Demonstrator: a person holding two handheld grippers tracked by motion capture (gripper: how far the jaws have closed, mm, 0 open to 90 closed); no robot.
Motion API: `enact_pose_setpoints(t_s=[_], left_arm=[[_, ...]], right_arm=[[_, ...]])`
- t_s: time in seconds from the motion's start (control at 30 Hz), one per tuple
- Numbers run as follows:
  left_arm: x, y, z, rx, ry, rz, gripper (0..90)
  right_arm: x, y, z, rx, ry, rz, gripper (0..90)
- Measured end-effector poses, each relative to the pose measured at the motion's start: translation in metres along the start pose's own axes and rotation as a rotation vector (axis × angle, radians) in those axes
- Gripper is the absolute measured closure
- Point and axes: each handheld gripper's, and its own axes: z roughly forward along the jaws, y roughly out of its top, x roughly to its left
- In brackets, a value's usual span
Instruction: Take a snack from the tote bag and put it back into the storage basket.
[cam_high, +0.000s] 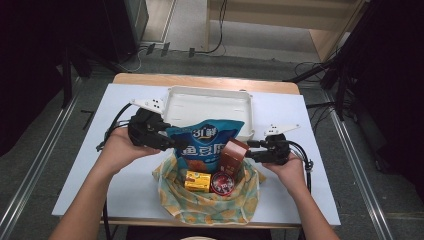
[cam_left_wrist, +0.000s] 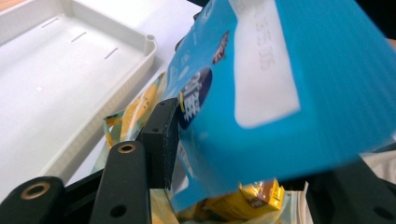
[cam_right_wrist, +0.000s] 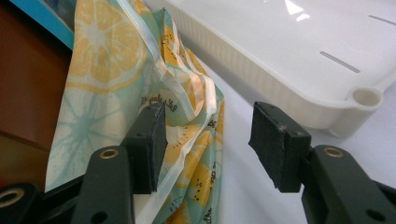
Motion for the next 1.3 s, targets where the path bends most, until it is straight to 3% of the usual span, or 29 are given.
enact_pose_setpoints(t_s=[0.3, 0.43, 0.6, 0.77, 0.97, 1.23, 1.3], left_arm=[[0.004, 0.006, 0.011, 0.035, 0.018, 0.016, 56.6], [0.006, 0.004, 0.013, 0.048, 0.041, 0.026, 63.4], [0.007, 0.000, 0.015, 0.031, 0.031, 0.010, 75.4], [0.005, -0.001, 0.015, 0.032, 0.035, 0.023, 86.2], [0.005, -0.002, 0.015, 0.024, 0.028, 0.018, 88.5], [0.003, 0.002, 0.013, -0.030, 0.022, 0.006, 89.5], [0.003, 0.004, 0.012, -0.034, 0.004, -0.006, 89.7]], right_arm=[[0.000, 0.000, 0.000, 0.001, 0.000, 0.004, 47.1], [-0.001, 0.000, 0.000, -0.001, 0.007, 0.009, 47.0], [-0.001, 0.000, 0.000, 0.000, 0.010, 0.004, 47.0], [-0.001, 0.000, 0.000, -0.003, 0.009, 0.004, 47.2], [-0.001, 0.000, 0.000, -0.004, 0.012, 0.001, 47.2], [0.000, 0.000, 0.000, -0.010, 0.018, -0.001, 47.2], [0.000, 0.000, 0.000, -0.009, 0.019, -0.001, 47.2]])
